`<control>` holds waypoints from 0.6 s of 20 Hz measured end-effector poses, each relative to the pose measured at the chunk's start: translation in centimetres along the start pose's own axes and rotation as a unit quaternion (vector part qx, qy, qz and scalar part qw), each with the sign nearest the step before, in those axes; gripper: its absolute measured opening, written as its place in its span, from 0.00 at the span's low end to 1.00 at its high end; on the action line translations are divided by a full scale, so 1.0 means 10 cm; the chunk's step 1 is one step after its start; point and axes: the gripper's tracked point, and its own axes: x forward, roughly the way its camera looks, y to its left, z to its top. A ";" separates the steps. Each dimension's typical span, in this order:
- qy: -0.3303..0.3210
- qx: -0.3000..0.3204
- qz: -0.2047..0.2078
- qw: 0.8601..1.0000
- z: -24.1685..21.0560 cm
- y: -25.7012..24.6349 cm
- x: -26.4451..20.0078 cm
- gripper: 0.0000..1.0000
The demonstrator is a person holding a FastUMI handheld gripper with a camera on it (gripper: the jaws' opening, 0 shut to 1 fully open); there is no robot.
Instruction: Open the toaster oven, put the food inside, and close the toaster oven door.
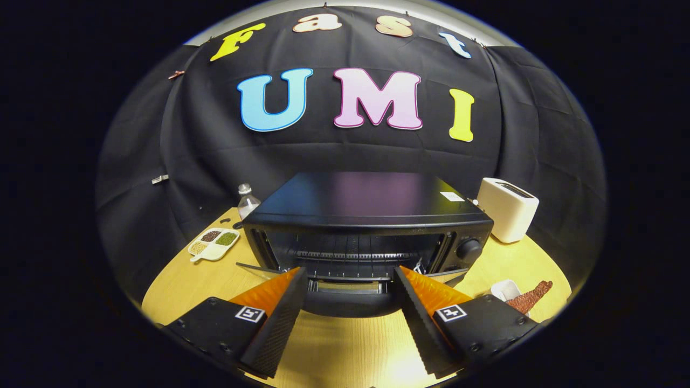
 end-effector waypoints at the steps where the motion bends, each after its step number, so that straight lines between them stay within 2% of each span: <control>1: 0.000 -0.001 0.002 1.000 -0.04 0.00 -0.04 0.99; 6: 0.014 -0.011 0.008 1.000 -0.29 0.01 -0.20 0.99; 12: 0.065 -0.041 0.030 0.997 -0.81 0.03 -0.36 0.98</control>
